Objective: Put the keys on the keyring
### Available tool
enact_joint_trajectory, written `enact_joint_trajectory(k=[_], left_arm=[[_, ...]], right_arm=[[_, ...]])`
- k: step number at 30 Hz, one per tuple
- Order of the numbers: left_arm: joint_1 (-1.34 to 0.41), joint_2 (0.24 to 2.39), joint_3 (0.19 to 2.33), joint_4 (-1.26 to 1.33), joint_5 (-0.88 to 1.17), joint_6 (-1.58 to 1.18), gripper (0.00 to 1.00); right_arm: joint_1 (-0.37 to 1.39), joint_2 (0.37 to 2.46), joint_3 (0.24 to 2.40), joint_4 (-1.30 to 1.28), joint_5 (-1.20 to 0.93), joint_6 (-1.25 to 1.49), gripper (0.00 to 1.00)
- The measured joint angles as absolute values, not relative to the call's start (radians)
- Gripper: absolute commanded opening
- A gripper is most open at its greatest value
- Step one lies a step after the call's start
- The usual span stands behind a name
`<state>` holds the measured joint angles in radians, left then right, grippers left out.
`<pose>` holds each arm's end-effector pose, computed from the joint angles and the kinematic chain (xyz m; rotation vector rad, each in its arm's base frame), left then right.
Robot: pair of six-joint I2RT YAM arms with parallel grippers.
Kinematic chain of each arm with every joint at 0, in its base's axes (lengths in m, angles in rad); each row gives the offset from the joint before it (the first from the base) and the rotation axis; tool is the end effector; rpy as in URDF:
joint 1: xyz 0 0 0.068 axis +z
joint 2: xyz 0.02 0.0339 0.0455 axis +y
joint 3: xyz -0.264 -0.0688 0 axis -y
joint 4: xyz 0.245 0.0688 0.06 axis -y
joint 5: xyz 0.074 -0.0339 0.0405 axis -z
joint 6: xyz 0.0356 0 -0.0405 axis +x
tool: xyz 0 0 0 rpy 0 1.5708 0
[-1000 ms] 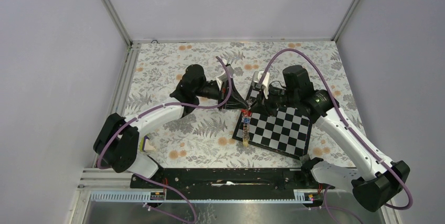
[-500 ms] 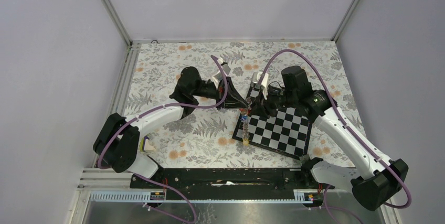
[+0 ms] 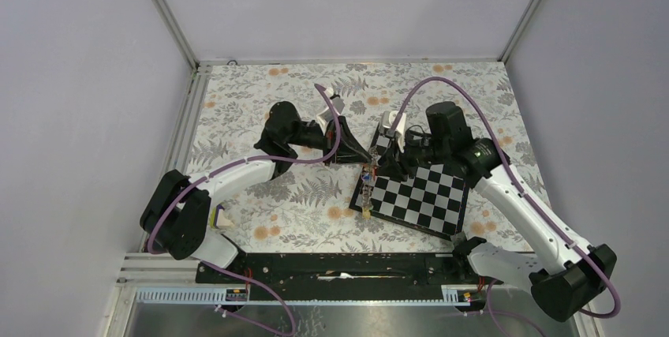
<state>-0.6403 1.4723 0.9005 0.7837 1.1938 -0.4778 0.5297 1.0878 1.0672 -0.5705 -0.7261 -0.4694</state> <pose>0.2350 -0.2163 0.3124 1.2333 1.2450 -1.6531 0.1841 0.1352 0.3462 -1.3517 1.6068 0.8145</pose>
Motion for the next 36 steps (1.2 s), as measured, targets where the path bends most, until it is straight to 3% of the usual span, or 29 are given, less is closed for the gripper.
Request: enact_joint_trajectory(k=[10, 36], left_arm=[[-0.628, 1.472, 0.9, 0.788, 1.207, -0.48, 0.0], [-0.628, 1.472, 0.888, 0.803, 1.21, -0.482, 0.0]], right_arm=[[0.512, 1.006, 1.047, -0.574, -0.726, -0.483, 0.4], [0.509, 1.071, 1.116, -0.577, -0.831, -0.474, 0.35]])
